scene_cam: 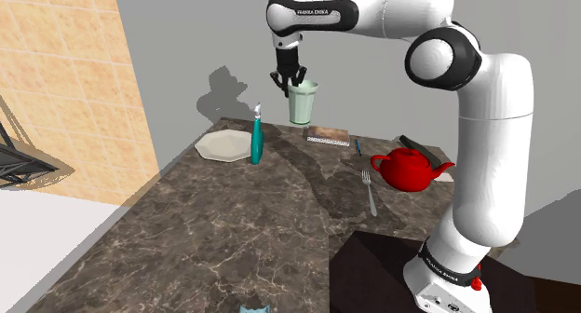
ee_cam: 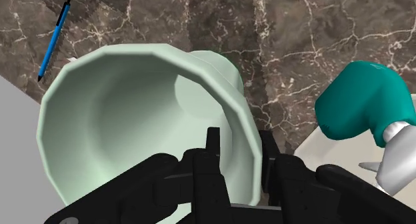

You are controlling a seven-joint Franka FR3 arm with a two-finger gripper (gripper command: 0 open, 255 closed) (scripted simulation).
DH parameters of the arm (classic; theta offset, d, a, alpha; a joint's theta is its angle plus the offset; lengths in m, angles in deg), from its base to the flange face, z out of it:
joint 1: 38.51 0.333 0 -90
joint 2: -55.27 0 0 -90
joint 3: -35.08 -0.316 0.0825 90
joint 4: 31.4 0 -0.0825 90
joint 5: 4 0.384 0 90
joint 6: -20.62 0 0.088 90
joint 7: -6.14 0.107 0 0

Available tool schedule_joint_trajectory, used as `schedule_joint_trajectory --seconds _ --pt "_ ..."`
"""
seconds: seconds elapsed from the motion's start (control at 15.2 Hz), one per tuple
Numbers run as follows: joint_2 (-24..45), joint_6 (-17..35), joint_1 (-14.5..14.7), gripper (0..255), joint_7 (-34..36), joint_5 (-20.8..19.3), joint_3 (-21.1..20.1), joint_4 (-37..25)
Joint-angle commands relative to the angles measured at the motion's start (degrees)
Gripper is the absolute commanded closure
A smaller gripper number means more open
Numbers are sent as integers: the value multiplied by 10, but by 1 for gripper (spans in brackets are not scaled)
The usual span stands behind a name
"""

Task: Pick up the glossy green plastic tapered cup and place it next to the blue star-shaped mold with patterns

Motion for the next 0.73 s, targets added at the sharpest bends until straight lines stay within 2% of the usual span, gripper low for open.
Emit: schedule_joint_trajectory --seconds 0.0,0.46,0.53,0.66 --pt "5 -19 1 255 -2 0 0 -24" --pt "29 -86 3 255 -13 -1 1 -116" --pt "30 -88 3 255 -13 -1 1 -120" --pt "0 -77 19 255 11 -1 -6 -74"
